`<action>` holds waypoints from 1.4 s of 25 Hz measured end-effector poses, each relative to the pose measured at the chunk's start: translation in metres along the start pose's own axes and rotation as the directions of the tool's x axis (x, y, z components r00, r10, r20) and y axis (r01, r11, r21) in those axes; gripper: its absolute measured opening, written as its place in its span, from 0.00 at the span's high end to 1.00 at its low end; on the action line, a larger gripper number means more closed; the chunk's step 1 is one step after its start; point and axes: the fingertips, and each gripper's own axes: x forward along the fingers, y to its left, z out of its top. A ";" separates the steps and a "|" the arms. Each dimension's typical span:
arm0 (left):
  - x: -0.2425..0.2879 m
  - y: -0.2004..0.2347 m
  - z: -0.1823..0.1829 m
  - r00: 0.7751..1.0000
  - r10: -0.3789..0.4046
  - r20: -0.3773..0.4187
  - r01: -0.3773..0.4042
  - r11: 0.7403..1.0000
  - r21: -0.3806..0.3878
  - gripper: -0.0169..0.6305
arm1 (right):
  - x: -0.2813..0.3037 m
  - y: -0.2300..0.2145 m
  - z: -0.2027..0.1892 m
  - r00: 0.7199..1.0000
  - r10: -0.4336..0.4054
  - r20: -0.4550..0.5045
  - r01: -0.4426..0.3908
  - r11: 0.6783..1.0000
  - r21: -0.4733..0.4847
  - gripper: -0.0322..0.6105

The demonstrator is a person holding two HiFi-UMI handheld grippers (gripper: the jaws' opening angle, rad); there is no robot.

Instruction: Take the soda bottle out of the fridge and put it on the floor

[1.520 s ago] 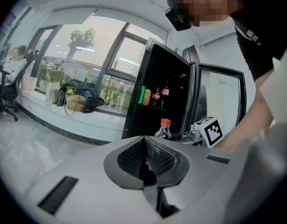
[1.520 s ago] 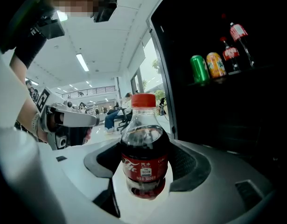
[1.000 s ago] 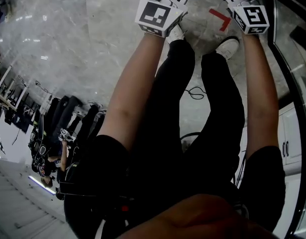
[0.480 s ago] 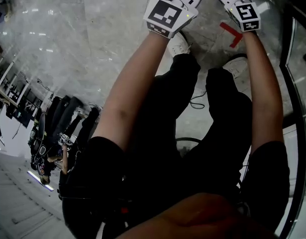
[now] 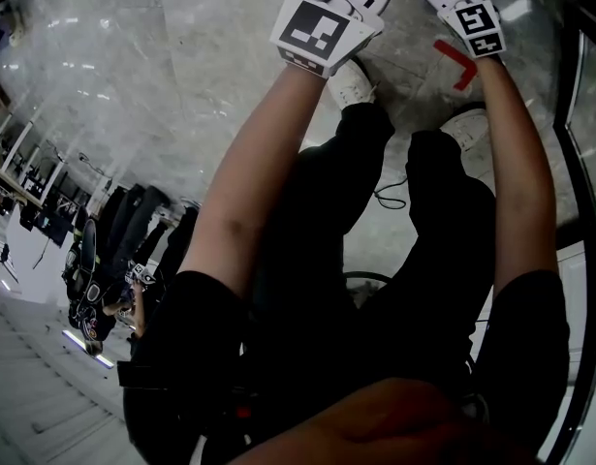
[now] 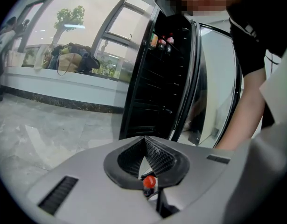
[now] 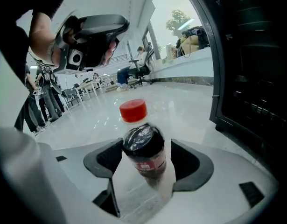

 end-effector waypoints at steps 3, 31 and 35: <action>-0.007 -0.004 0.013 1.000 0.001 0.003 -0.001 1.000 -0.014 0.97 | -0.011 0.007 0.014 1.000 0.009 -0.010 -0.009 1.000 -0.010 0.48; -0.336 -0.284 0.558 0.966 -0.212 0.148 0.209 0.977 0.041 0.97 | -0.572 0.258 0.592 0.944 0.010 0.331 -0.019 1.000 0.024 0.93; -0.371 -0.316 0.598 0.955 -0.246 0.163 0.239 0.969 0.064 0.97 | -0.618 0.281 0.632 0.928 -0.019 0.373 0.007 0.999 0.032 0.93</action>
